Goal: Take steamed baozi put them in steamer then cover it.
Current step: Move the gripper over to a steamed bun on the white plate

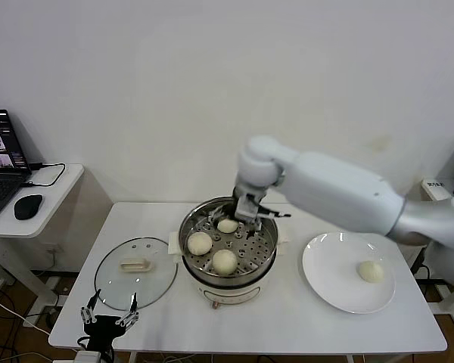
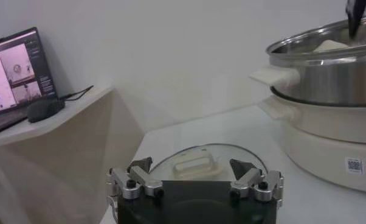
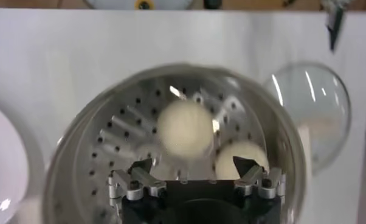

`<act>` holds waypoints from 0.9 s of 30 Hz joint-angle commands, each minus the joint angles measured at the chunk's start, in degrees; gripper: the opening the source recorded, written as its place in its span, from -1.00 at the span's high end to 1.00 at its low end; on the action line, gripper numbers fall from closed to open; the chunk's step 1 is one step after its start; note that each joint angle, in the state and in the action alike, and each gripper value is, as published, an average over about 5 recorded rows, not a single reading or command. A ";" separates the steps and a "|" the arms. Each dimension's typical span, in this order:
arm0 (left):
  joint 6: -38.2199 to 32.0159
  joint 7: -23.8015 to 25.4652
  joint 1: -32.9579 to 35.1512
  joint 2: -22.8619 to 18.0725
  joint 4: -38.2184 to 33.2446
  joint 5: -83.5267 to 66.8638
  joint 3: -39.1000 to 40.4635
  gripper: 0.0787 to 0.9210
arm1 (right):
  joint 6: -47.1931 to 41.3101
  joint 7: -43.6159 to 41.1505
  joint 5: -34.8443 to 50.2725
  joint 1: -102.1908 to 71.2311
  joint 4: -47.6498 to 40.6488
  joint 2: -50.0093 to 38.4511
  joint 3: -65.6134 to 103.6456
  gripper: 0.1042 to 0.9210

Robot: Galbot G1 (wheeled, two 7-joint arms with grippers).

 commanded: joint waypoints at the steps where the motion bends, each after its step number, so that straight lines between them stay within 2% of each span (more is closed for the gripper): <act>1: 0.16 0.34 0.28 0.77 -0.64 -0.01 0.51 -0.77 | -25.43 0.61 12.86 4.29 -3.00 -13.26 3.38 -0.76; 5: 0.19 0.41 0.43 1.22 -0.67 -0.01 0.73 -0.77 | -32.87 1.01 18.14 2.09 -3.80 -19.01 3.42 -0.76; 10: 0.18 0.37 0.67 1.42 -0.73 0.01 1.08 -0.77 | -36.87 1.47 16.77 -1.10 -4.13 -24.16 3.66 -0.76; 20: 0.13 0.34 1.36 1.68 -0.47 -0.08 0.89 -0.77 | -31.41 2.16 0.96 -16.12 -5.78 -28.59 12.52 -0.76; 27: 0.22 0.57 2.00 1.70 -0.48 -0.09 0.70 -0.77 | -27.63 2.15 -6.04 -26.35 -8.83 -27.77 18.40 -0.76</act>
